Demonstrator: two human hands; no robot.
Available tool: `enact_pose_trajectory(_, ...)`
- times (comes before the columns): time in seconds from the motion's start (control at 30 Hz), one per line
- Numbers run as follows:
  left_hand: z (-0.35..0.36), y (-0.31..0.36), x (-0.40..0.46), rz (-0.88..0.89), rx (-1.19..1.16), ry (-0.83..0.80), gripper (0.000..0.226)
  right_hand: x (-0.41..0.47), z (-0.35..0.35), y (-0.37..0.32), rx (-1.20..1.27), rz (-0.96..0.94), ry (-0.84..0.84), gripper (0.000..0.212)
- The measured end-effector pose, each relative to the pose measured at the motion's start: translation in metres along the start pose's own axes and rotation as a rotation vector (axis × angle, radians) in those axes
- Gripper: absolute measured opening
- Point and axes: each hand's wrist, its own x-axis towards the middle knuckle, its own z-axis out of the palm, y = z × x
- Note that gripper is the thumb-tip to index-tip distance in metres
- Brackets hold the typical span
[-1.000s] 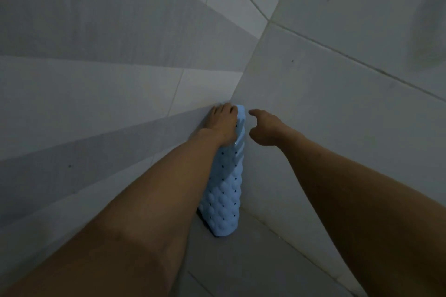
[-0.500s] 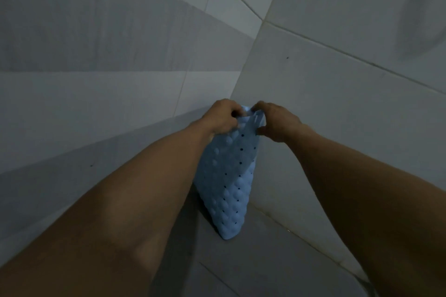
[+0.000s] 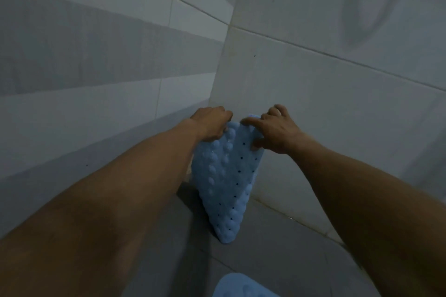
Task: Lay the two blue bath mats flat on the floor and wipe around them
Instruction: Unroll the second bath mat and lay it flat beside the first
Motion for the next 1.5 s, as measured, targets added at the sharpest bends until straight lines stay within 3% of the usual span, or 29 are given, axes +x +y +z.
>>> enact_pose_trajectory(0.1, -0.013, 0.020, -0.002, 0.073, 0.093, 0.019, 0.025, -0.023, -0.007, 0.016, 0.026, 0.090, -0.069, 0.060)
enact_pose_trajectory(0.23, -0.039, 0.051, 0.001, 0.132, 0.127, 0.103, 0.022, -0.062, -0.016, 0.044, 0.098, 0.234, -0.035, 0.056)
enact_pose_trajectory(0.37, -0.067, 0.092, 0.005, 0.197, 0.112, 0.163, 0.018, -0.108, -0.032, 0.075, 0.091, 0.399, -0.032, 0.077)
enact_pose_trajectory(0.43, -0.079, 0.119, 0.005, 0.225, 0.090, 0.147, 0.018, -0.133, -0.039, 0.088, 0.086, 0.391, -0.055, 0.078)
enact_pose_trajectory(0.6, -0.102, 0.183, -0.007, 0.286, 0.030, 0.112, 0.024, -0.202, -0.039, 0.117, 0.426, 0.302, -0.175, 0.055)
enact_pose_trajectory(0.73, -0.103, 0.223, -0.025, 0.324, 0.018, 0.077, 0.027, -0.248, -0.029, 0.126, 0.404, 0.332, -0.163, 0.057)
enact_pose_trajectory(0.8, -0.099, 0.236, -0.036, 0.306, 0.028, 0.046, 0.023, -0.268, -0.025, 0.129, 0.477, 0.353, -0.192, 0.062)
enact_pose_trajectory(0.9, -0.093, 0.244, -0.055, 0.269, 0.072, -0.021, 0.024, -0.297, -0.018, 0.133, 0.457, 0.347, -0.387, 0.069)
enact_pose_trajectory(0.97, -0.093, 0.246, -0.070, 0.233, 0.097, -0.048, 0.029, -0.315, -0.013, 0.133, 0.368, 0.335, -0.482, 0.059)
enact_pose_trajectory(1.2, -0.116, 0.271, -0.118, 0.102, 0.128, -0.027, 0.029, -0.358, -0.011, 0.139, 0.230, 0.359, -0.499, 0.044)
enact_pose_trajectory(1.43, -0.175, 0.279, -0.198, -0.081, 0.194, -0.058, 0.030, -0.424, 0.005, 0.153, 0.497, 0.340, -0.633, 0.043)
enact_pose_trajectory(1.5, -0.191, 0.275, -0.215, -0.131, 0.224, -0.073, 0.030, -0.434, 0.007, 0.151, 0.642, 0.335, -0.549, 0.030)
